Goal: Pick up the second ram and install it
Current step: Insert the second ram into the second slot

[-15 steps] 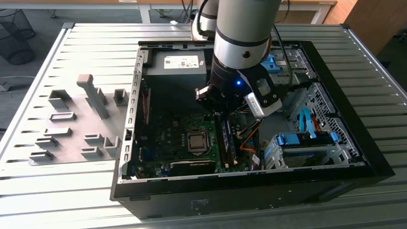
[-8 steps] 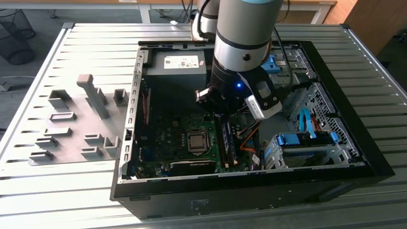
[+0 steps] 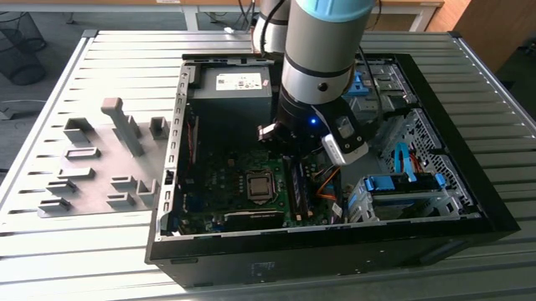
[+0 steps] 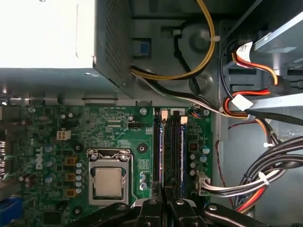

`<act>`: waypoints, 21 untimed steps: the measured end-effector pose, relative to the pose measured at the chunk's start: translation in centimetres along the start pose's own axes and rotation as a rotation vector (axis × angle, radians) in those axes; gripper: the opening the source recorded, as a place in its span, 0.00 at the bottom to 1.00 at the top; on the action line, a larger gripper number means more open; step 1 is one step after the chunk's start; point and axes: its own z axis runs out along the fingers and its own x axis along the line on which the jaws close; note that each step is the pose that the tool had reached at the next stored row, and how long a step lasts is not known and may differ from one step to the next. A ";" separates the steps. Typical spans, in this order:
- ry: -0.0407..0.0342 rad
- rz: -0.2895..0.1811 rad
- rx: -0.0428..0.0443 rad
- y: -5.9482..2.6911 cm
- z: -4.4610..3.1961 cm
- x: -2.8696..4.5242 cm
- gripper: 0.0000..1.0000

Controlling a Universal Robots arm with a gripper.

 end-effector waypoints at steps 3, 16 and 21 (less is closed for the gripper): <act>-0.0001 0.001 -0.0001 -0.06 0.46 -0.06 0.14; -0.0001 0.001 -0.0012 -0.06 1.33 -0.13 0.14; 0.0000 0.000 -0.0025 0.02 1.71 -0.19 0.14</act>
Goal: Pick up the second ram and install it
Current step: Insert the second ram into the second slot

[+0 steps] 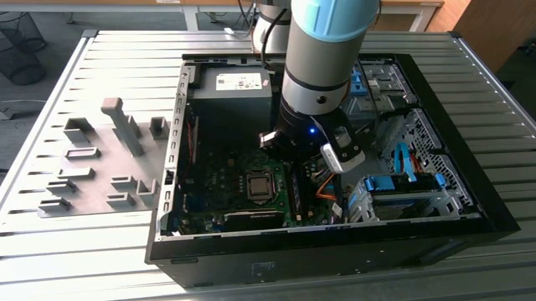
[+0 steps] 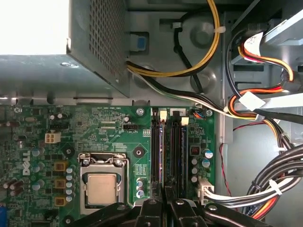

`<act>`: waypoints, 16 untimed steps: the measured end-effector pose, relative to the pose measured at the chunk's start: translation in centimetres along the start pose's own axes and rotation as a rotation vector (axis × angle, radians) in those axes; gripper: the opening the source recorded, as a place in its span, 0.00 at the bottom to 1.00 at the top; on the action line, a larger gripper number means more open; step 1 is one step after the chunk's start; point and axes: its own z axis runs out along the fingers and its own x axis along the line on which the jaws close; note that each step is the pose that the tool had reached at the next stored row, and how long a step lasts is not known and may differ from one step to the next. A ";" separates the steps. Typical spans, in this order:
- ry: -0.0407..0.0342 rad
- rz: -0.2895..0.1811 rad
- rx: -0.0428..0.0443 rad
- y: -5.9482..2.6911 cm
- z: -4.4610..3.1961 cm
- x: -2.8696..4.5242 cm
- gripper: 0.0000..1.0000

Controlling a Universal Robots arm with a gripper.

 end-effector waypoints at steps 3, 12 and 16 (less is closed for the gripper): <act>0.0002 -0.009 0.0001 -0.01 0.21 -0.01 0.14; 0.0005 -0.022 -0.0018 -0.01 0.40 -0.01 0.14; 0.0003 -0.022 -0.0183 -0.05 0.41 0.00 0.14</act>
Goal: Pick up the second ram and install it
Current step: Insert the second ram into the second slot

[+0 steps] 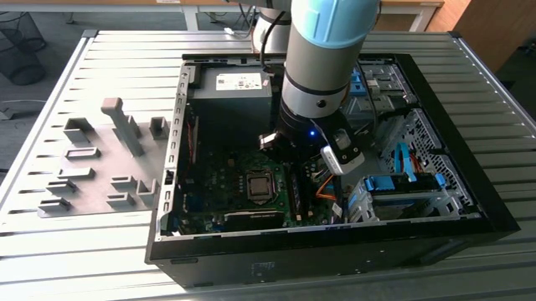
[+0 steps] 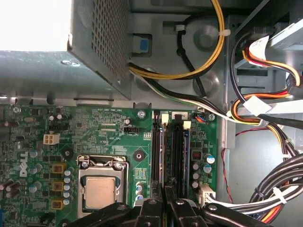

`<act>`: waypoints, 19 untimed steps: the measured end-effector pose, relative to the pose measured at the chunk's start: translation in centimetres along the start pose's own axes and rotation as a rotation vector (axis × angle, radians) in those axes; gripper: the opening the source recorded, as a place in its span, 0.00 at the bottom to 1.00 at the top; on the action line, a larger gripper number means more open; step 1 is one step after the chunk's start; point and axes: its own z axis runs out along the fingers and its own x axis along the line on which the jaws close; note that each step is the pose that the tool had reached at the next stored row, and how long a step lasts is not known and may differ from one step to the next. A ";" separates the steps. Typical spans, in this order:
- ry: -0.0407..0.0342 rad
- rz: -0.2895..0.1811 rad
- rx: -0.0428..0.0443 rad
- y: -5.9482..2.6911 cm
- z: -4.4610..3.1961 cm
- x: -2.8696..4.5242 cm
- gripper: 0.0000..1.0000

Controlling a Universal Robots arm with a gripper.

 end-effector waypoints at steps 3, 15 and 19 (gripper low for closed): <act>0.0000 0.000 -0.0002 -0.06 0.03 0.00 0.14; 0.0001 0.000 0.0000 -0.32 0.30 0.00 0.14; 0.0000 0.000 0.0000 -0.40 0.36 0.00 0.14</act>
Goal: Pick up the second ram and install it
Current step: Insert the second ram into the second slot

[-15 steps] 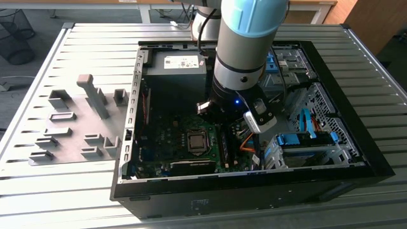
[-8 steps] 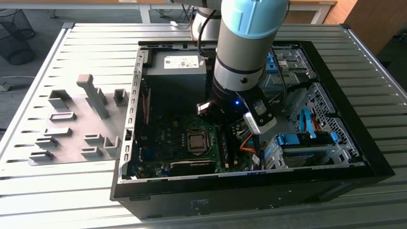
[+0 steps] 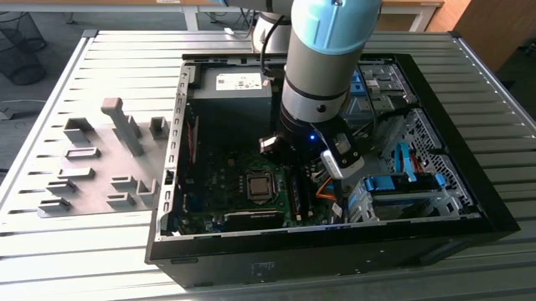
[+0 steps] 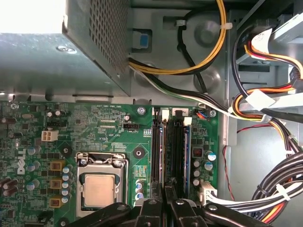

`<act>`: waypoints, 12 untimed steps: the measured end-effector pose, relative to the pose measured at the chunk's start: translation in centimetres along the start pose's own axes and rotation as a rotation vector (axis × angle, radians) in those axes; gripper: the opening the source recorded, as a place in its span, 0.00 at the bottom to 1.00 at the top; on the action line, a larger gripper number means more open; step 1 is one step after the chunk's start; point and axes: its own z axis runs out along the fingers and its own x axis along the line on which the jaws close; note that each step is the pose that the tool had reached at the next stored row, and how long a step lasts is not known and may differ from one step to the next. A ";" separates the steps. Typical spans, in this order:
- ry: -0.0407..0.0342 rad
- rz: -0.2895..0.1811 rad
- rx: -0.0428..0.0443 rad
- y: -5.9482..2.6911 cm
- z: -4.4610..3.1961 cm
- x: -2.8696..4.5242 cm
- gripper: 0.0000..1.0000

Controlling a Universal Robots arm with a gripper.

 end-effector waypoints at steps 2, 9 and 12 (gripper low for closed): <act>0.0000 0.000 -0.0001 -0.01 0.08 0.00 0.14; 0.0000 0.000 -0.0001 -0.01 0.10 0.00 0.14; -0.0001 0.002 -0.0002 -0.01 0.12 -0.06 0.14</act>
